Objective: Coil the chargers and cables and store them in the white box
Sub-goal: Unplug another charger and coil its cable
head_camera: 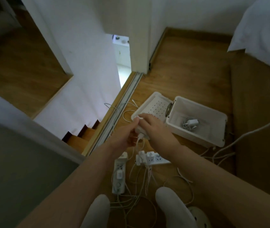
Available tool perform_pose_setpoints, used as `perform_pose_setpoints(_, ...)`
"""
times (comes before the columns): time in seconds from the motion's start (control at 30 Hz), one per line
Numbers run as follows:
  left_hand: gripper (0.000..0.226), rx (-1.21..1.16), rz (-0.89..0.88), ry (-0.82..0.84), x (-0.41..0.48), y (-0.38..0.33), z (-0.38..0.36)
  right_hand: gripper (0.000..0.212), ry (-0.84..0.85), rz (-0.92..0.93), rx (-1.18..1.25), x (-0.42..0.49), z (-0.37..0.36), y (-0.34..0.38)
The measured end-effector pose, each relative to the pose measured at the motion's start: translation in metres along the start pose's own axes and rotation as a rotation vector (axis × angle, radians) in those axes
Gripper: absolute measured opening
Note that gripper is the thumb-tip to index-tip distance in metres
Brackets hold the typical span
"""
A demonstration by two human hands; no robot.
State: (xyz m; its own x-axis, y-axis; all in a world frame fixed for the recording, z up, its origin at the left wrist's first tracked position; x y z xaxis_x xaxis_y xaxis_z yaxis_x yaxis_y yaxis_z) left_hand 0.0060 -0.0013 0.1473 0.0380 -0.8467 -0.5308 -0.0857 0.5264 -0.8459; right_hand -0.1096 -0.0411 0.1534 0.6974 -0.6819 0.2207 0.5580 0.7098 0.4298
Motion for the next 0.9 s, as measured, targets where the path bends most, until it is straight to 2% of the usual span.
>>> perform_pose_setpoints(0.1,0.051,-0.062,-0.017,-0.016,-0.030,-0.020,0.010,0.064,-0.027,0.044,0.022,0.010,0.023,0.030)
perform_pose_setpoints(0.23,0.037,-0.148,-0.071,-0.093,-0.073,-0.043,0.016,0.077,-0.138,-0.281,0.359,0.014,0.045,0.057)
perform_pose_setpoints(0.27,0.038,-0.194,-0.088,-0.110,-0.081,-0.048,0.017,0.074,-0.163,-0.381,0.465,0.012,0.048,0.061)
perform_pose_setpoints(0.33,0.042,-0.280,-0.109,-0.145,-0.096,-0.054,0.020,0.048,-0.096,-0.517,0.705,0.005,0.046,0.072)
perform_pose_setpoints(0.37,0.045,-0.328,-0.111,-0.166,-0.102,-0.055,0.022,0.034,-0.007,-0.523,0.786,-0.002,0.045,0.079)
perform_pose_setpoints(0.4,0.047,-0.385,-0.106,-0.184,-0.107,-0.055,0.022,0.035,0.084,-0.483,0.799,-0.008,0.043,0.086)
perform_pose_setpoints(0.47,0.048,-0.518,-0.087,-0.197,-0.116,-0.051,0.022,0.057,0.238,-0.355,0.716,-0.024,0.041,0.096)
perform_pose_setpoints(0.5,0.047,-0.587,-0.075,-0.197,-0.121,-0.048,0.021,0.059,0.280,-0.303,0.656,-0.034,0.043,0.099)
perform_pose_setpoints(0.6,0.043,-0.686,-0.041,-0.137,-0.130,-0.043,0.021,0.038,0.313,-0.188,0.518,-0.049,0.048,0.101)
perform_pose_setpoints(0.73,0.041,-0.458,-0.061,-0.015,-0.155,-0.051,0.019,0.032,0.304,-0.146,0.346,-0.068,0.052,0.090)
perform_pose_setpoints(0.83,0.041,-0.005,-0.074,-0.059,-0.173,-0.055,0.017,0.034,0.346,-0.206,0.236,-0.081,0.058,0.073)
perform_pose_setpoints(0.9,0.032,0.270,-0.065,-0.126,-0.178,-0.049,0.019,0.033,0.334,-0.257,0.220,-0.086,0.068,0.064)
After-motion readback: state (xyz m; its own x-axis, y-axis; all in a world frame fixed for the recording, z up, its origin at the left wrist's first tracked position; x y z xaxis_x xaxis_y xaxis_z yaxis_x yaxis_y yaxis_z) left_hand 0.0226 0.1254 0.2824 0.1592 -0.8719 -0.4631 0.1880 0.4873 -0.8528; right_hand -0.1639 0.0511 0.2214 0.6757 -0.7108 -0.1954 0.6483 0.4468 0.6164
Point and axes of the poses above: each hand's wrist, its own x-axis towards the middle knuckle, its own z-axis out of the back of the hand, y = z × x, the point moved 3 cm from there along x, towards the middle knuckle, and after that the axes turned 5 degrees about -y, right-handed, at the moved point
